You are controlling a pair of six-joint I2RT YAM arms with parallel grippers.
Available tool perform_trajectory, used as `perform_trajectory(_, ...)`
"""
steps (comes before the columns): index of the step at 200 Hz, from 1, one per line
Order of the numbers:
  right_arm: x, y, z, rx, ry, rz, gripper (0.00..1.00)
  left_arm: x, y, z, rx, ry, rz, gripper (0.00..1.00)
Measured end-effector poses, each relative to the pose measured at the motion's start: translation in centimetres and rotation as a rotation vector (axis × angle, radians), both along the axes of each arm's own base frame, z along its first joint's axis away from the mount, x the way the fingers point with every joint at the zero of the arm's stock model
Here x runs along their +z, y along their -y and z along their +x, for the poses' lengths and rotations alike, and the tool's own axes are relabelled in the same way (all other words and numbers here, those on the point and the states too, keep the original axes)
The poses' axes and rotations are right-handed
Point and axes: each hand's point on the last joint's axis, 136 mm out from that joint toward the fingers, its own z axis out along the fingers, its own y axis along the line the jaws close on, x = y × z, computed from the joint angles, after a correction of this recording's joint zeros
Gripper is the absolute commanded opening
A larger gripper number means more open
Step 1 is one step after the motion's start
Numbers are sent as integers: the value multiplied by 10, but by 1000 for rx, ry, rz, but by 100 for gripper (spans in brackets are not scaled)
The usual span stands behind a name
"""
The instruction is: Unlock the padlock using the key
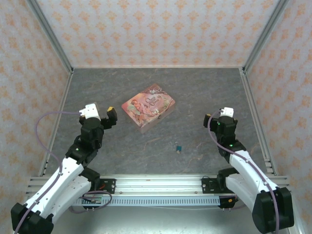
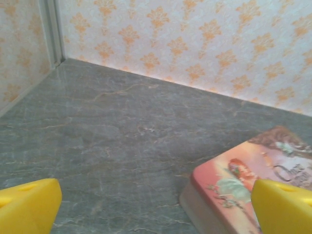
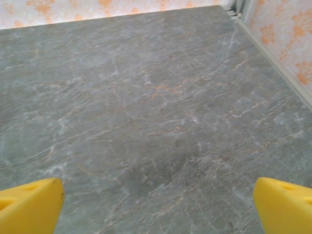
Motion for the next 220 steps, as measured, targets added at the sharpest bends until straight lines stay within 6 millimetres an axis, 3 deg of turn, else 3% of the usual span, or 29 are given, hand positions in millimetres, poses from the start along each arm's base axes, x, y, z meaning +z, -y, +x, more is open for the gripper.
perform_trajectory(48,-37,34,13,-108,-10,15,99,-28,-15,14,62,-84,151,100)
perform_trajectory(91,-45,21,42,-36,23,40,99,-69,-20,26,64,-189,253,100)
perform_trajectory(112,-53,17,58,-9,48,42,99,-79,-19,34,49,-209,293,100)
perform_trajectory(135,-69,15,62,1,30,40,99,-86,-18,44,35,-210,317,100)
perform_trajectory(160,-63,14,71,3,31,40,99,-91,-15,53,9,-200,334,100)
perform_trajectory(188,-38,21,93,-17,90,46,99,-99,-17,60,1,-173,336,100)
perform_trajectory(220,-43,23,92,-23,69,46,99,-112,-26,67,1,-160,314,100)
